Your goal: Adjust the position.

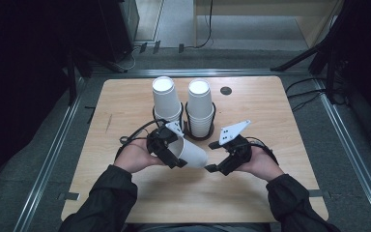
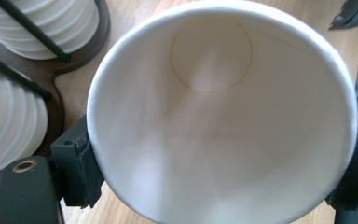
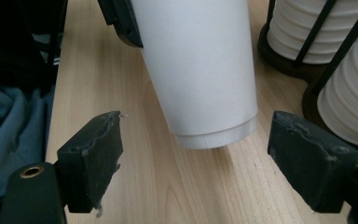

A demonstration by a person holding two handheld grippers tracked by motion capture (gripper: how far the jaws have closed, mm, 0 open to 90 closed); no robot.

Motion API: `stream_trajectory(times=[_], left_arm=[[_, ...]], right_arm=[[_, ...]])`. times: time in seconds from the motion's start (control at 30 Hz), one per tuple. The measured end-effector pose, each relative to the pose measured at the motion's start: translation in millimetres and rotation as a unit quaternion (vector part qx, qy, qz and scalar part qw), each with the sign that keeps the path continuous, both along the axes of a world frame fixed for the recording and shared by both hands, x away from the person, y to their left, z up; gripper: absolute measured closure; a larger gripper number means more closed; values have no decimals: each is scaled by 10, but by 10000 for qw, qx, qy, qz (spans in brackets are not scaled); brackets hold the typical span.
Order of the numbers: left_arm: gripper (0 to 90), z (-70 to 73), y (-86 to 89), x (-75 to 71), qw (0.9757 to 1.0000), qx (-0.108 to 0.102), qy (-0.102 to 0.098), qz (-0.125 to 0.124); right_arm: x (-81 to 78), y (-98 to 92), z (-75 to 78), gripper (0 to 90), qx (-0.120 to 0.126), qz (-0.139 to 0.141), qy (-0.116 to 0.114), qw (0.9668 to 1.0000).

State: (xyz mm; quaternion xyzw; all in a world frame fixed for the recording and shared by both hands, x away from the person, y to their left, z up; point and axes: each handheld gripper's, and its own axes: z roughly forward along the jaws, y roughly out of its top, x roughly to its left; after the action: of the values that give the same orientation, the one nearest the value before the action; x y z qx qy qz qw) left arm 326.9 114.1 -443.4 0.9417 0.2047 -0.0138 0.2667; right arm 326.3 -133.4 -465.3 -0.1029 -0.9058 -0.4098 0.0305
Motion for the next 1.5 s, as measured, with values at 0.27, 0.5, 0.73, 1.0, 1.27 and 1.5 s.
stream_trajectory(times=[0.27,0.5,0.73,1.0,1.27,1.5], left_arm=[[128,-6,-147,-44,9996,109,98,-249],[124,4,-200,-73,9994,98,102,-309],[124,5,-243,-109,9993,141,118,-315],[65,1,-210,-118,9990,-74,1,-433],[11,32,-147,-99,9990,-247,-119,-354],[11,52,-53,-79,9986,-438,-166,-265]], right_arm=[[-2,151,-145,181,-321,49,-31,9995],[-26,264,-183,181,-356,192,-76,9992],[-61,340,-211,211,-386,350,-169,9985],[-71,326,-186,219,-343,403,-125,9985],[-47,279,-167,219,-330,353,-135,9987],[-10,175,-101,218,-219,162,-164,9995]])
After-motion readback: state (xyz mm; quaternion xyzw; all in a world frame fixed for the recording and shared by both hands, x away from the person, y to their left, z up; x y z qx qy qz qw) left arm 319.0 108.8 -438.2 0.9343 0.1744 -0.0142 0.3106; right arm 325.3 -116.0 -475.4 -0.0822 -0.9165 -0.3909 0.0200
